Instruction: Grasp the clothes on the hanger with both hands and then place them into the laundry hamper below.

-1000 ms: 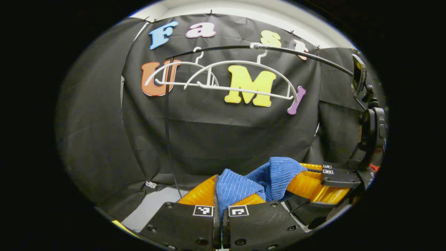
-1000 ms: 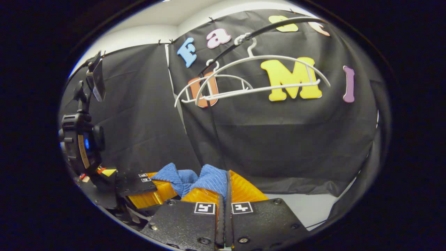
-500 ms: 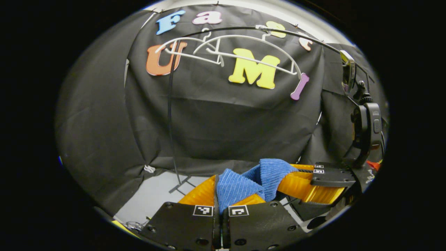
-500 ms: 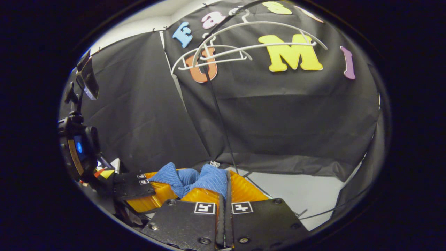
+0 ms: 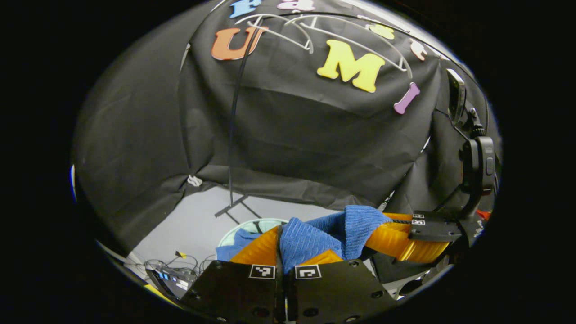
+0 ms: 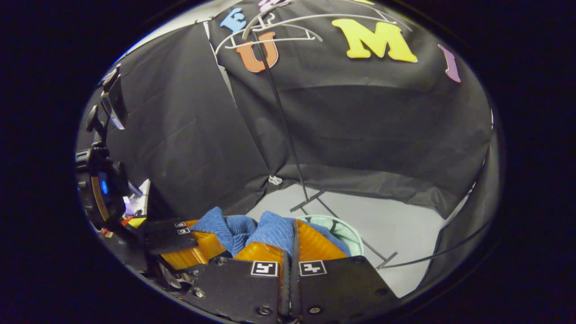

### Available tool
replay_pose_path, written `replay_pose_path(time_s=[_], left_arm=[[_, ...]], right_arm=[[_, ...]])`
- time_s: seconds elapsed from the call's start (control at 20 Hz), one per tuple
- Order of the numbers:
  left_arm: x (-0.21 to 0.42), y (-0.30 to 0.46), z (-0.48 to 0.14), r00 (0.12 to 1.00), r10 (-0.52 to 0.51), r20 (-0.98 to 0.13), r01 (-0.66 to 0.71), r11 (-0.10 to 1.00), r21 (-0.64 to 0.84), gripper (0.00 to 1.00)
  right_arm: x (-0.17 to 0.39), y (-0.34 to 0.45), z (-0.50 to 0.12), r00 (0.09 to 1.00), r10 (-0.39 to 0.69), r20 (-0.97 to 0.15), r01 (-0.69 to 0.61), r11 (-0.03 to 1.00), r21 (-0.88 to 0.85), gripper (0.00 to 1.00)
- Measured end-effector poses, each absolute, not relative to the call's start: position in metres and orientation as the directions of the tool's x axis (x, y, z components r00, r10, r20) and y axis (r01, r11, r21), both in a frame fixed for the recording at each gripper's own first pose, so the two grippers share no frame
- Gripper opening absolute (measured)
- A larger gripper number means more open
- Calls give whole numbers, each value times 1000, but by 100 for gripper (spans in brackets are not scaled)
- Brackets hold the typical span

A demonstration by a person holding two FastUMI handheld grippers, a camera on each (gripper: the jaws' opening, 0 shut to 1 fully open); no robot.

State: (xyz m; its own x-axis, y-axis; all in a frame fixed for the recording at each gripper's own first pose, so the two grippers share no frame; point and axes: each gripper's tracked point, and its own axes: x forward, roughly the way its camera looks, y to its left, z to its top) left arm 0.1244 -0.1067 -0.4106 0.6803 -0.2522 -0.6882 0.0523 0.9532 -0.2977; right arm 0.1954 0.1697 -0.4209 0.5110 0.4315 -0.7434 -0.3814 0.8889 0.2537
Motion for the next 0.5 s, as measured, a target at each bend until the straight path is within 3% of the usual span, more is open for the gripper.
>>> replay_pose_path(time_s=[0.05,0.1,0.5], left_arm=[[120,-107,-424,665,-251,-704,46,954,-297,7],[117,-107,-433,657,-244,-713,42,956,-289,2],[79,-99,-508,517,-197,-833,-9,972,-236,2]], right_arm=[[193,171,-433,494,428,-757,-380,889,254,5],[189,172,-444,476,424,-771,-381,889,254,5],[163,143,-532,347,336,-876,-334,917,219,4]])
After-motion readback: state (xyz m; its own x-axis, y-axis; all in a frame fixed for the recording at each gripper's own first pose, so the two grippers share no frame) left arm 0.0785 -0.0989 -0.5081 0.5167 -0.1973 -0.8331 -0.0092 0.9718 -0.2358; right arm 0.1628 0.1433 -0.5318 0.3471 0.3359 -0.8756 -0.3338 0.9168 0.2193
